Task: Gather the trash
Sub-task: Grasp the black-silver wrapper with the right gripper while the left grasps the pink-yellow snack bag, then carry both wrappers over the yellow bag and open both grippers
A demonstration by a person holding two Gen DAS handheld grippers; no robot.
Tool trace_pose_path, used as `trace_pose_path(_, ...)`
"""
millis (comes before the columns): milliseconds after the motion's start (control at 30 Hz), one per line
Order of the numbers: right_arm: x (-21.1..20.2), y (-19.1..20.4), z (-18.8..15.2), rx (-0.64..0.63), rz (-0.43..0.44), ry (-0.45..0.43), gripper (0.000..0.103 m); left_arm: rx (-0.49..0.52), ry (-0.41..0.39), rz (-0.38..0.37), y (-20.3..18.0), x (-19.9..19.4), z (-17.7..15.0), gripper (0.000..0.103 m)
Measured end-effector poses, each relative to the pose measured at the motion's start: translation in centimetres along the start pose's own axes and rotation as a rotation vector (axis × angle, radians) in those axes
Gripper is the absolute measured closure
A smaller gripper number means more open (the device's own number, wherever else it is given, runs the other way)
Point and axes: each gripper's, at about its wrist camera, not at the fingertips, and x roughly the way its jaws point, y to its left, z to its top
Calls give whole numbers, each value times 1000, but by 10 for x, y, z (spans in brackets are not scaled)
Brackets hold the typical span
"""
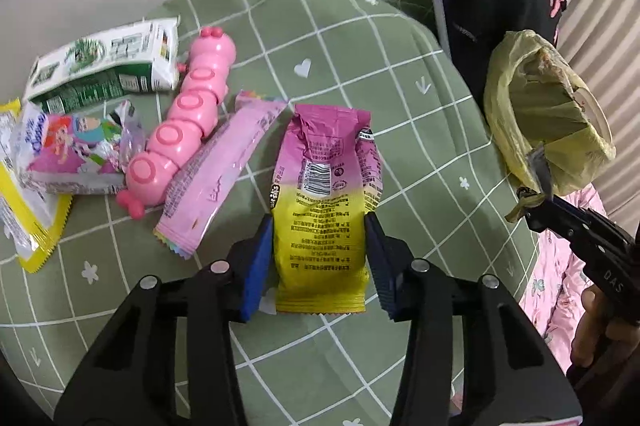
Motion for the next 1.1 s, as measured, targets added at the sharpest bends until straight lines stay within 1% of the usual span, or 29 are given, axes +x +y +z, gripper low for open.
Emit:
trace_pose_path(167,-8,-1,5,-12,-9,-28,86,54,-55,7,-14,-14,9,65)
trace_pose_path(233,-15,-1,10,-20,-15,-45,86,66,-85,-7,-20,-25,14,65)
trace_pose_path(300,-25,-1,16,-37,-24,-68,86,79,-123,-22,-30,-36,26,66)
trace_pose_path(333,-31,-1,19,-48,-30,-84,86,87,-156,-36,-36,-47,34,66)
trace_pose_path(400,-48,-3,29,-72,-43,-129,86,90,-197,-54,-49,-57,50,67)
trace_pose_path(467,-66,-8,40,-86,-58,-176,86,100,-252,-88,-64,-72,70,67)
trace_pose_path(500,-77,-11,46,-91,-68,-207,86,113,-284,-108,-72,-83,79,67)
trace_pose_path(567,-96,-18,56,-94,-87,-257,86,142,-328,-140,-89,-90,98,67)
trace_pose_path(633,-113,-27,67,-94,-112,-297,86,182,-370,-190,-109,-103,114,67)
trace_pose_path(733,-134,-43,80,-91,-150,-349,86,237,-386,-253,-136,-111,131,67)
trace_pose_path(867,-152,-69,89,-73,-189,-380,86,297,-383,-299,-169,-108,146,67)
trace_pose_path(1000,-160,-92,91,-61,-215,-391,86,344,-353,-326,-197,-93,151,67)
trace_pose_path(1100,-163,-115,92,-28,-237,-399,86,388,-303,-329,-220,-75,155,67)
